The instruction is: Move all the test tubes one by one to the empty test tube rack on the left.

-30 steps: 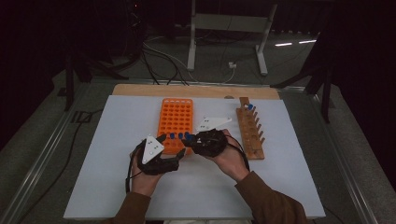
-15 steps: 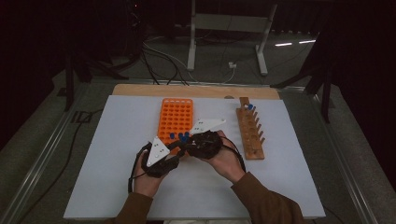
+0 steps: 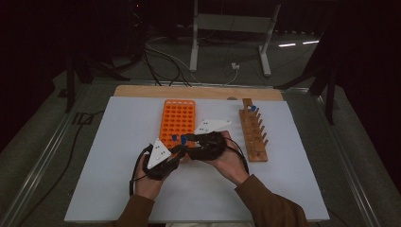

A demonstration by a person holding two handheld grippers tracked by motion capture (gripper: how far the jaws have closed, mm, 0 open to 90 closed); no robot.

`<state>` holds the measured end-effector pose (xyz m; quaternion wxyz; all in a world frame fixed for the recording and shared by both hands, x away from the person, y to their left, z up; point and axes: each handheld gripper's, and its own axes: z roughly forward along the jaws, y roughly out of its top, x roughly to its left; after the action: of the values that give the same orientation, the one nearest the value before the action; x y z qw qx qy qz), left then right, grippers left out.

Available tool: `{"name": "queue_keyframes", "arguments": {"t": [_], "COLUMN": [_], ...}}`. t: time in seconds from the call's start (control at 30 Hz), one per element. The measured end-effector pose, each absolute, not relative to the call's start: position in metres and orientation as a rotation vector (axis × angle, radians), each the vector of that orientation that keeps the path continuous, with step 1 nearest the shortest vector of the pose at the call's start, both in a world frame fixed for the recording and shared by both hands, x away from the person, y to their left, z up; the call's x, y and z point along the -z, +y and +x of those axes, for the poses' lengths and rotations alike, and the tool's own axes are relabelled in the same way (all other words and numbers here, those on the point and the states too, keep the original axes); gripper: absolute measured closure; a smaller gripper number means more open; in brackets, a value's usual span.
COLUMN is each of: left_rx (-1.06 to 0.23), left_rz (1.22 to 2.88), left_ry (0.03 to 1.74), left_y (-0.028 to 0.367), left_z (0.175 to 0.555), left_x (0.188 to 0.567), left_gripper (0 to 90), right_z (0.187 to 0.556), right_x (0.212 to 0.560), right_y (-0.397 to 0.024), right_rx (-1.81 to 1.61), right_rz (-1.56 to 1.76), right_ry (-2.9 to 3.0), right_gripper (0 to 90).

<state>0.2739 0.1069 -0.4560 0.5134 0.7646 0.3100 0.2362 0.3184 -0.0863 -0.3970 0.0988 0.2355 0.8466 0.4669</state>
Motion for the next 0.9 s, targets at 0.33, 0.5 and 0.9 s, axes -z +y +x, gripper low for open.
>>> {"name": "queue_keyframes", "arguments": {"t": [0.33,0.5,0.9], "left_rx": [-0.568,-0.575,-0.626], "left_rz": [1.813,1.793,1.728], "left_ry": [0.762,0.777,0.837], "left_y": [0.113,0.118,0.134], "left_z": [0.276,0.276,0.281], "left_x": [0.455,0.453,0.451], "left_gripper": [77.9,78.0,77.9], "right_z": [0.318,0.319,0.319], "right_x": [0.393,0.395,0.405], "right_y": [-0.1,-0.107,-0.126], "right_rx": [-1.361,-1.35,-1.333], "right_rz": [0.717,0.716,0.777], "right_ry": [2.408,2.4,2.387], "right_gripper": [14.7,8.4,0.8]}}
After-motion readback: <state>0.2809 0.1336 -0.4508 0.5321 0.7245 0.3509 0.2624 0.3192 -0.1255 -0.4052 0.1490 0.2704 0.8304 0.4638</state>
